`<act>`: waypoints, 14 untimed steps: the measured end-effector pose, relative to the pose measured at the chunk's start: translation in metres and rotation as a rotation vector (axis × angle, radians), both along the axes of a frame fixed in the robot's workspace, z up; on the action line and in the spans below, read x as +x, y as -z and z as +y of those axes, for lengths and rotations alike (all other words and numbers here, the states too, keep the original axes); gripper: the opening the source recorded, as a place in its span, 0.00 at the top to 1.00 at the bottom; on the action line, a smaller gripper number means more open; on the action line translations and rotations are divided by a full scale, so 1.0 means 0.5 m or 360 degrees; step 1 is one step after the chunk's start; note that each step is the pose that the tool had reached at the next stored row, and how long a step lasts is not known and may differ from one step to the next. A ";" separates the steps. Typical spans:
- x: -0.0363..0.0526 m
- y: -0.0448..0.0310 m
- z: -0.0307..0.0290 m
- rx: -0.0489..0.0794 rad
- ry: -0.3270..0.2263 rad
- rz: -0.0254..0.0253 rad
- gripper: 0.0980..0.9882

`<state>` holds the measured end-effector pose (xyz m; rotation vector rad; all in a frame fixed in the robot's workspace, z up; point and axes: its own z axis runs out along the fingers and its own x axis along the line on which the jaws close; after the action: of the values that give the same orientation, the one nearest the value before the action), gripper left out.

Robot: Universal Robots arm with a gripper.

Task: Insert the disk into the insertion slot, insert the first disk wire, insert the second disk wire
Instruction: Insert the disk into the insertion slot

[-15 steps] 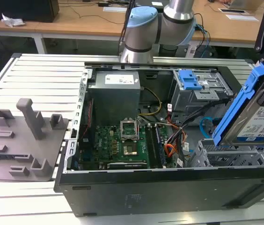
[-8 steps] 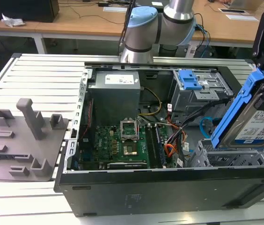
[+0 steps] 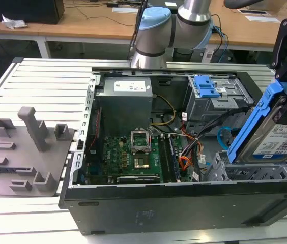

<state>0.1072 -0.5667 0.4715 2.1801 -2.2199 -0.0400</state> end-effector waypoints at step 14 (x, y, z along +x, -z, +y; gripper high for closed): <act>0.000 0.021 0.000 0.0000 0.0000 0.00000 0.70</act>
<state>0.1072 -0.5667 0.4610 2.1800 -2.2200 -0.0400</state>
